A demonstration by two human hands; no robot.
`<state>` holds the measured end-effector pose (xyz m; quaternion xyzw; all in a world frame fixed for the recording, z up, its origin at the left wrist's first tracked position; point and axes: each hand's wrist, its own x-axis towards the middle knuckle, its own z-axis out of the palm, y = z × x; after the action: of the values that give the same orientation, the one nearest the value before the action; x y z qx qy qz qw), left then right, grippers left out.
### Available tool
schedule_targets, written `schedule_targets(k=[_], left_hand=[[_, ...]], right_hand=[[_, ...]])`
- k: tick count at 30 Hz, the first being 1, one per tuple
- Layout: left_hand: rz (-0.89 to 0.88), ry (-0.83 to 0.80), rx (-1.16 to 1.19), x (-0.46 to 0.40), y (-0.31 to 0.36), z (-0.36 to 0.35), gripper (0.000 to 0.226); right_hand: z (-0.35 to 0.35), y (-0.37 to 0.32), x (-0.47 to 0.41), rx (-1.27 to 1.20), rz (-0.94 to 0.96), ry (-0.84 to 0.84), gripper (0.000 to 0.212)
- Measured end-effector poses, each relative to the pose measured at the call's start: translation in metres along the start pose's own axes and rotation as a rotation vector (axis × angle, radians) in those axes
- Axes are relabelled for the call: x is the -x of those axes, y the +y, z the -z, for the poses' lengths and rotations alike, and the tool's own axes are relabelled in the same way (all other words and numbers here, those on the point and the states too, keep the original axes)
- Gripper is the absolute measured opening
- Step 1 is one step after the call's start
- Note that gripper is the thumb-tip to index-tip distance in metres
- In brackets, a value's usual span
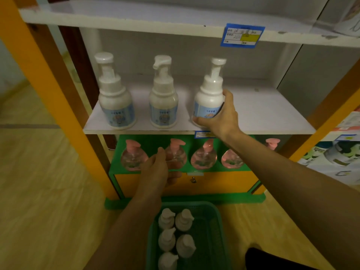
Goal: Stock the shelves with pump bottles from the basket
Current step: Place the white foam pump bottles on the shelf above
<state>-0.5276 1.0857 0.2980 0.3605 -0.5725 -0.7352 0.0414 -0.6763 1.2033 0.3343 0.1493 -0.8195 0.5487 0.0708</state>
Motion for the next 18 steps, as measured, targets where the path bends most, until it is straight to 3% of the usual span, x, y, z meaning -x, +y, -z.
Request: schedule_targets(k=[18], left_hand=[[-0.006,0.000,0.002,0.002,0.001,0.000,0.046]], right_hand=[[-0.013,0.001,0.004,0.039,0.037,-0.031,0.090]])
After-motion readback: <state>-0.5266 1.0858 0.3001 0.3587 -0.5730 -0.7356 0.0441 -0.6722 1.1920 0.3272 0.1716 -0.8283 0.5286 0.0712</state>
